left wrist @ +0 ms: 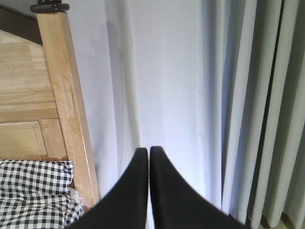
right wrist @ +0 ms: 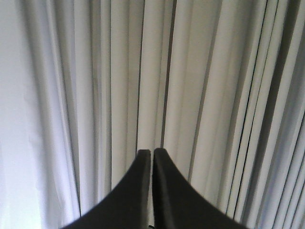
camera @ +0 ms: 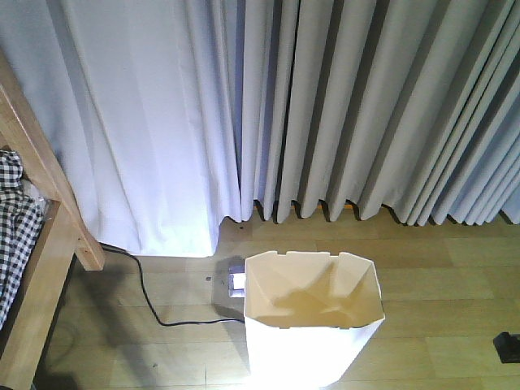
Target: Move trash bin to bedside with robot
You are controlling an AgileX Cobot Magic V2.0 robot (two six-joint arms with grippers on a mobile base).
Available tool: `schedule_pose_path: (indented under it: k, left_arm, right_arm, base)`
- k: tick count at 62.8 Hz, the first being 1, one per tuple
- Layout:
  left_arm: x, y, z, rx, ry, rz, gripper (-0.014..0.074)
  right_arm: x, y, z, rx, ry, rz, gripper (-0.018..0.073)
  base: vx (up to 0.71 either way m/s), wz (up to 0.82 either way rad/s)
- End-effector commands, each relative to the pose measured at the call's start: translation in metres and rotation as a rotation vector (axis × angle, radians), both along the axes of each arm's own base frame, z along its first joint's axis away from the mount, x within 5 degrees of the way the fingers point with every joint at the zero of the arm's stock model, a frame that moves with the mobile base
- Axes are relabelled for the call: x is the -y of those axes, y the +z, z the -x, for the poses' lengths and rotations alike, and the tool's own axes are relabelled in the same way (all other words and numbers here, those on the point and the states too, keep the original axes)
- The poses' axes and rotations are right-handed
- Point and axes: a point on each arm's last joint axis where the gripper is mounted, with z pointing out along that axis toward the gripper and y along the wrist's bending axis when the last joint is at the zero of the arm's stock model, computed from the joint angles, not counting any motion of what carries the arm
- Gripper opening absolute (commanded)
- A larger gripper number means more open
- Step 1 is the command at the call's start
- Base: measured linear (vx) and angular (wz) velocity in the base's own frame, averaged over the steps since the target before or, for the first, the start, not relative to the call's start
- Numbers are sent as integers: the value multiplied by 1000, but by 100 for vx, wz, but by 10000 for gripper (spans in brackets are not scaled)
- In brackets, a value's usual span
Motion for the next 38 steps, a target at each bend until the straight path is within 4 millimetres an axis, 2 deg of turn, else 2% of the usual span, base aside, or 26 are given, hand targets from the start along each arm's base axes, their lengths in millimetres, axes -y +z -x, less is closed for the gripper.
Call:
schedule_pose_path:
  k: [1, 38]
  left_arm:
    - [0, 14, 1, 98, -3, 4, -6]
    - [0, 14, 1, 98, -3, 4, -6]
  right_arm:
    - [0, 0, 0, 58, 1, 3, -9]
    - [0, 0, 0, 58, 1, 2, -9]
  base:
    - [0, 0]
    - [0, 0]
